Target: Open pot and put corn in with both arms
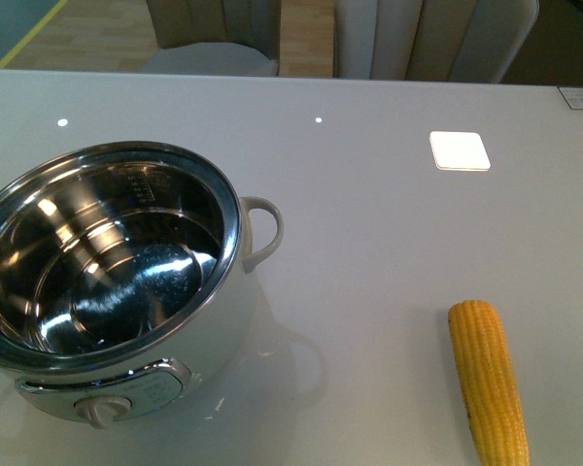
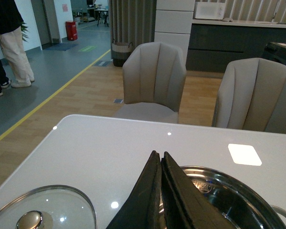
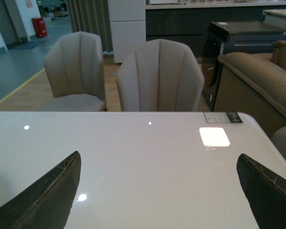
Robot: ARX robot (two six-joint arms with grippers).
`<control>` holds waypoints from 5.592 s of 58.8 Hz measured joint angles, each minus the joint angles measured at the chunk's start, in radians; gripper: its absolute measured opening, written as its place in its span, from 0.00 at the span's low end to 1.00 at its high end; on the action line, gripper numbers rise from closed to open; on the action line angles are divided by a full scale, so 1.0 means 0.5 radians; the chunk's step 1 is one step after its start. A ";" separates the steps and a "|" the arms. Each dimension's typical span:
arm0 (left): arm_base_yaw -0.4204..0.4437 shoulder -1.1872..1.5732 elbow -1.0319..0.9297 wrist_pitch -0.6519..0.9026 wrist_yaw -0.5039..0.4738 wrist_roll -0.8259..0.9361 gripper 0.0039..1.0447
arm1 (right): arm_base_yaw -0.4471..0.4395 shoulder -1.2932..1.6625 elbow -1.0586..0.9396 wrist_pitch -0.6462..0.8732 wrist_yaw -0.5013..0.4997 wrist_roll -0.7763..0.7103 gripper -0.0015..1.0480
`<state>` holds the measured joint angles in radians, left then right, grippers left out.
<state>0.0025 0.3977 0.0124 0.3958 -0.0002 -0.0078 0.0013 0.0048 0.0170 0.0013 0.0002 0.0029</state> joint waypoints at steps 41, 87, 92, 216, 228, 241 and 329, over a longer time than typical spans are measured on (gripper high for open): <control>0.000 -0.615 0.001 -0.674 0.002 0.000 0.03 | 0.000 0.000 0.000 0.000 0.000 0.000 0.92; 0.000 -0.783 0.001 -0.789 0.000 0.000 0.86 | 0.000 0.000 0.000 0.000 0.000 0.000 0.92; 0.000 -0.783 0.001 -0.789 0.000 0.005 0.95 | 0.000 0.000 0.000 0.000 0.000 0.000 0.92; 0.000 -0.784 0.001 -0.789 0.000 0.005 0.93 | 0.656 4.339 1.031 1.079 0.277 0.458 0.42; 0.000 -0.784 0.001 -0.789 0.000 0.005 0.93 | 0.655 4.231 0.963 1.016 0.199 0.511 0.28; 0.000 -0.784 0.001 -0.789 0.000 0.005 0.93 | 0.655 3.754 0.903 0.832 0.040 0.600 0.22; 0.000 -0.784 0.001 -0.789 0.000 0.005 0.93 | 1.402 4.093 2.305 0.349 -0.433 1.540 0.18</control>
<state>0.0025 0.0055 0.0128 0.0013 -0.0002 -0.0051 0.7021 2.0514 1.1694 0.1761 -0.2161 0.7731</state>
